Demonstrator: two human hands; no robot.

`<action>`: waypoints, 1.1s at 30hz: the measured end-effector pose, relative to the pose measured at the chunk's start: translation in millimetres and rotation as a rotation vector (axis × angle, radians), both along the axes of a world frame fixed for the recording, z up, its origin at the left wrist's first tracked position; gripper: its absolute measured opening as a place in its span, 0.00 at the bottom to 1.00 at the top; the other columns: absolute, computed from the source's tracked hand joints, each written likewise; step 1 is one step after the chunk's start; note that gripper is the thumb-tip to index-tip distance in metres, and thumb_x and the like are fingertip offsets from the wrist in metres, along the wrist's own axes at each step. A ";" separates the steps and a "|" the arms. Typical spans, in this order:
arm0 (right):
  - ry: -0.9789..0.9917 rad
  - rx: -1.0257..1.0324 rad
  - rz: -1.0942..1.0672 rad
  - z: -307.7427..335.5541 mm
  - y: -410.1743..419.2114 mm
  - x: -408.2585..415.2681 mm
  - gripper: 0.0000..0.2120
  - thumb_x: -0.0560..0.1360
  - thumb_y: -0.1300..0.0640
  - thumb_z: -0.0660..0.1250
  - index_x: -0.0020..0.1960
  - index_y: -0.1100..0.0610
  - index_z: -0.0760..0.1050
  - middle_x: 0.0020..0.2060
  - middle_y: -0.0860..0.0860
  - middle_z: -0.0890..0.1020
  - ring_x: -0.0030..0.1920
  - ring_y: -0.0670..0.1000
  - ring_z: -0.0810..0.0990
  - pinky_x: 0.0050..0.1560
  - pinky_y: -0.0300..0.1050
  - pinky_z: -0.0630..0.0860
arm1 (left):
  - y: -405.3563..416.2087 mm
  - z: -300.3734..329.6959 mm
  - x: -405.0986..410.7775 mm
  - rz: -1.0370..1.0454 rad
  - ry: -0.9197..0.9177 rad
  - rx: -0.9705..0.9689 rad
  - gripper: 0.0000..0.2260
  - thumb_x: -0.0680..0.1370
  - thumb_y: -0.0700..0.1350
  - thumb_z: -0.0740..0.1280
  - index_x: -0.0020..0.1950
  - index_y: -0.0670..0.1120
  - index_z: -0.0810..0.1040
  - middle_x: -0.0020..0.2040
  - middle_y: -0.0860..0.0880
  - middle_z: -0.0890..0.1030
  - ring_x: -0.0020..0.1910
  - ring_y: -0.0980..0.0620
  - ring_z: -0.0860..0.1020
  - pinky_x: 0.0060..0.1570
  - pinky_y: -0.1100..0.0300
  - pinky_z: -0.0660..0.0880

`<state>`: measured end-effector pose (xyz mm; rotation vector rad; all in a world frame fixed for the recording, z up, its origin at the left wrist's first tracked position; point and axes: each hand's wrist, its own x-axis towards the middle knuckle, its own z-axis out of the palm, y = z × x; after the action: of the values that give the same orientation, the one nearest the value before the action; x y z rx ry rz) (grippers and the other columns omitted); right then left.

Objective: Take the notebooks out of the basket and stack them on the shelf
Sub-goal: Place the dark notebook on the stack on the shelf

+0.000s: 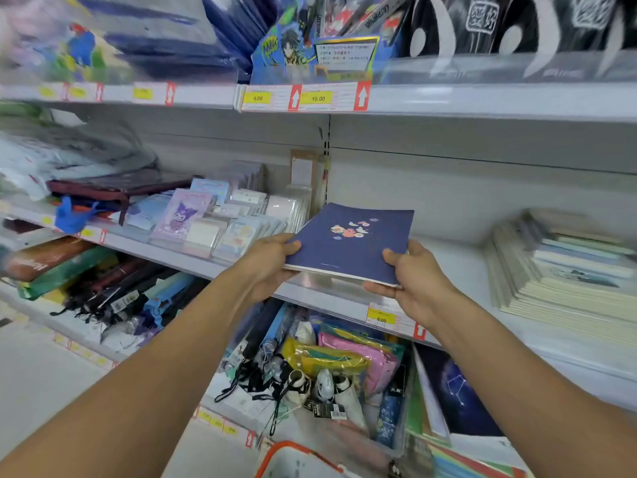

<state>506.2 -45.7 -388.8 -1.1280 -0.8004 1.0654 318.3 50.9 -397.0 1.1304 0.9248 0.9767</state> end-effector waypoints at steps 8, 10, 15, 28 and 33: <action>0.020 -0.098 -0.119 -4.9 96.2 3.5 0.11 0.83 0.68 0.55 0.48 0.56 0.71 0.45 0.50 0.79 0.39 0.50 0.81 0.32 0.46 0.82 | 92.9 -11.2 24.1 0.282 0.289 0.228 0.10 0.77 0.52 0.70 0.38 0.49 0.82 0.44 0.49 0.85 0.46 0.48 0.82 0.58 0.50 0.78; 0.003 -0.128 -0.158 -14.5 113.6 8.1 0.05 0.82 0.66 0.58 0.52 0.60 0.72 0.48 0.52 0.79 0.39 0.51 0.80 0.30 0.44 0.81 | 109.0 -12.6 26.2 0.257 0.432 0.323 0.17 0.72 0.63 0.69 0.39 0.50 0.84 0.43 0.52 0.85 0.48 0.48 0.83 0.58 0.48 0.78; -0.466 -0.109 0.033 -33.2 125.9 33.8 0.20 0.65 0.49 0.81 0.53 0.54 0.82 0.47 0.49 0.87 0.42 0.48 0.83 0.40 0.42 0.77 | 120.6 -22.7 28.4 0.087 0.591 0.408 0.32 0.69 0.57 0.76 0.67 0.44 0.74 0.60 0.50 0.79 0.57 0.51 0.77 0.56 0.61 0.72; -0.592 -0.081 -0.017 -58.9 153.5 57.9 0.17 0.62 0.57 0.83 0.47 0.50 0.81 0.50 0.47 0.86 0.48 0.48 0.85 0.50 0.50 0.83 | 147.0 -34.5 21.6 -0.042 0.708 0.477 0.35 0.68 0.49 0.79 0.71 0.45 0.70 0.63 0.52 0.77 0.58 0.52 0.76 0.56 0.63 0.71; -0.631 -0.048 -0.001 -61.4 154.0 62.0 0.18 0.64 0.55 0.82 0.52 0.52 0.82 0.50 0.48 0.86 0.47 0.50 0.85 0.49 0.52 0.83 | 151.8 -34.4 25.2 -0.050 0.715 0.482 0.33 0.69 0.48 0.78 0.71 0.45 0.70 0.62 0.51 0.76 0.58 0.52 0.75 0.57 0.62 0.69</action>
<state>568.2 108.3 -450.1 -1.5317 -1.2677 0.7261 343.5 202.8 -431.4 1.9763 1.2454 0.7733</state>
